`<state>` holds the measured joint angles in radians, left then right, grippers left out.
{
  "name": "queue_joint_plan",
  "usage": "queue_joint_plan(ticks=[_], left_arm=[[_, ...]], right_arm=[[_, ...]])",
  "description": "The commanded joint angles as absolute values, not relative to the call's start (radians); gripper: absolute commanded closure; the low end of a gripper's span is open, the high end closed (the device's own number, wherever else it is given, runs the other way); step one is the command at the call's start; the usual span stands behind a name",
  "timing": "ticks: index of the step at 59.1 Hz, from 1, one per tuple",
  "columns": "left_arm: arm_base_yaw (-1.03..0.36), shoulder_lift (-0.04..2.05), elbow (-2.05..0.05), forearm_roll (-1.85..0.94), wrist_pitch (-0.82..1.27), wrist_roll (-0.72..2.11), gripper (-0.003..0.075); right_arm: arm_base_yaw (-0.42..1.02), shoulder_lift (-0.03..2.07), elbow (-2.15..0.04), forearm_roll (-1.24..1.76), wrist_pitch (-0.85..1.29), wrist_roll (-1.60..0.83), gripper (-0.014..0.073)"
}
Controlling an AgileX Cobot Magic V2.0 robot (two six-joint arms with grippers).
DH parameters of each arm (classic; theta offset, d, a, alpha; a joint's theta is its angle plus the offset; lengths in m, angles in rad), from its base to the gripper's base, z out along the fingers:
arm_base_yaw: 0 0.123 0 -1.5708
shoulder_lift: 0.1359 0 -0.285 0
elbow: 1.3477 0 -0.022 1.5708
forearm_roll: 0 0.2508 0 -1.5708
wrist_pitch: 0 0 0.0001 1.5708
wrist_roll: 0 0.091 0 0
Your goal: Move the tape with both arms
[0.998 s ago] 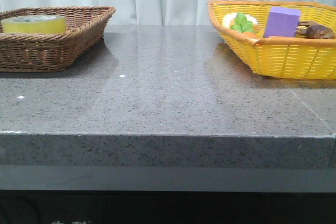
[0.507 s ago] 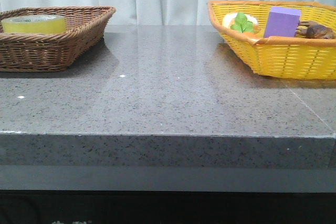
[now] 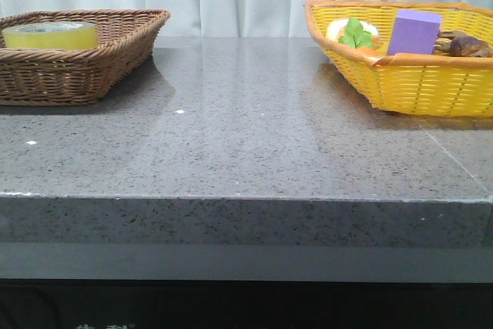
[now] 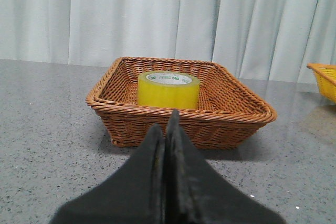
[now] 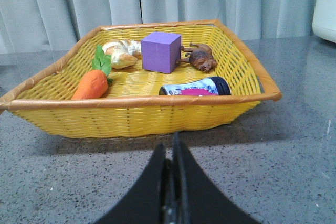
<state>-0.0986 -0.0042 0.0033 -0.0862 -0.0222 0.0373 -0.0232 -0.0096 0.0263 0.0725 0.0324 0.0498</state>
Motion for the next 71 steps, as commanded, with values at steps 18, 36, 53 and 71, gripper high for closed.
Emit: queue_joint_plan(ticks=[18,36,53,71], left_arm=[[-0.104,-0.022,0.012,-0.090,-0.105,0.034,0.0741],[-0.104,-0.022,0.012,-0.090,-0.105,0.034,0.0741],[-0.104,-0.022,0.012,-0.090,-0.105,0.034,0.0741],[-0.104,-0.022,0.012,-0.090,-0.105,0.034,0.0741]], right_arm=[[0.003,-0.033,0.021,0.048,-0.059,0.045,0.0660],[0.003,-0.033,0.021,0.048,-0.059,0.045,0.0660],[0.009,-0.033,0.021,0.048,-0.059,0.045,0.0660],[0.026,-0.033,0.021,0.048,-0.059,0.045,0.0660]])
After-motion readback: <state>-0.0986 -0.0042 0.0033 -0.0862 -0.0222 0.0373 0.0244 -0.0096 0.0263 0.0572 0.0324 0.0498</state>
